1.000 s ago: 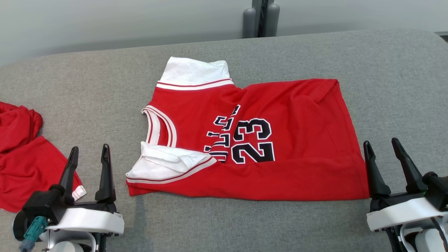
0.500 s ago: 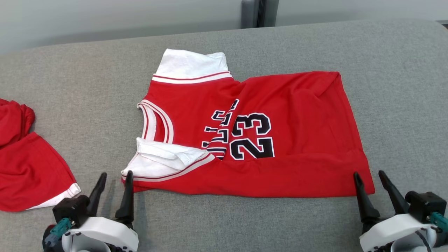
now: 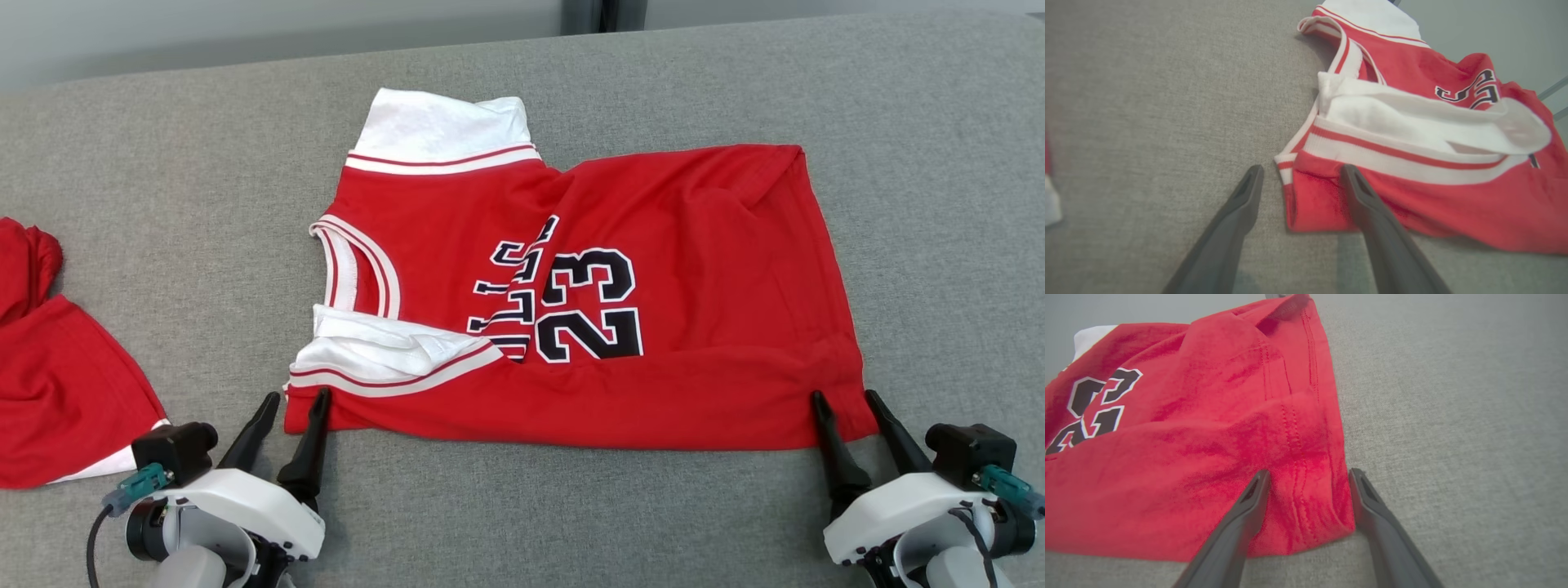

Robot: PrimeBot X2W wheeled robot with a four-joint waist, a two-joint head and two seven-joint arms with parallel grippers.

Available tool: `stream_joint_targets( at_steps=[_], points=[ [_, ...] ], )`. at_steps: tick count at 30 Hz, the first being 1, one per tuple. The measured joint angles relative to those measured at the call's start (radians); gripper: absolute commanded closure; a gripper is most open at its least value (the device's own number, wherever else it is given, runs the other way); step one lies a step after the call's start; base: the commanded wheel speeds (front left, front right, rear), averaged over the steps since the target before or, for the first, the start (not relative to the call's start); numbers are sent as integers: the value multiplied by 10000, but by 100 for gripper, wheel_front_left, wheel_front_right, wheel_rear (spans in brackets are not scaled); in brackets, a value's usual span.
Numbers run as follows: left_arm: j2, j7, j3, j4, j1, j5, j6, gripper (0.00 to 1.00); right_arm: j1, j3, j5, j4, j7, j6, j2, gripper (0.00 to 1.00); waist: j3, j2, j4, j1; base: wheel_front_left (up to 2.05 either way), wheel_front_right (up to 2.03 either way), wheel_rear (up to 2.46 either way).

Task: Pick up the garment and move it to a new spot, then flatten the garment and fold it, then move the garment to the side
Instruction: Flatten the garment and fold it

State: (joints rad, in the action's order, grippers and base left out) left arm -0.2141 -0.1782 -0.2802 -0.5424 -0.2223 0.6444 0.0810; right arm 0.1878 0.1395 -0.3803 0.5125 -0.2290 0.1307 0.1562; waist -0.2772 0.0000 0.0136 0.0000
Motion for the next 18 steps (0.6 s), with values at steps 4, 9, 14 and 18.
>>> stream_joint_targets(
  at_steps=[4, 9, 14, 18],
  points=[
    [17, 320, -6, -360, -283, 447, 240, 100, 214, 219, -407, 144, 94, 0, 79, 100, -58, 0, -6, 0, 0, 0, 0],
    [25, 372, -17, -337, -298, 934, 385, 100, 278, 278, -913, 65, 128, 13, 157, 100, -91, 0, -73, 0, 0, 0, 0],
    [-182, 368, 2, 378, 153, 1174, 426, 100, 120, 10, -1597, -562, 198, 12, 401, 100, -75, 0, -160, 0, 0, 0, 0],
    [-514, 658, 27, 1546, 964, 1239, 280, 100, -463, -299, -1829, -1384, 616, 13, 729, 100, 7, 0, -292, 0, 0, 0, 0]
  ],
)
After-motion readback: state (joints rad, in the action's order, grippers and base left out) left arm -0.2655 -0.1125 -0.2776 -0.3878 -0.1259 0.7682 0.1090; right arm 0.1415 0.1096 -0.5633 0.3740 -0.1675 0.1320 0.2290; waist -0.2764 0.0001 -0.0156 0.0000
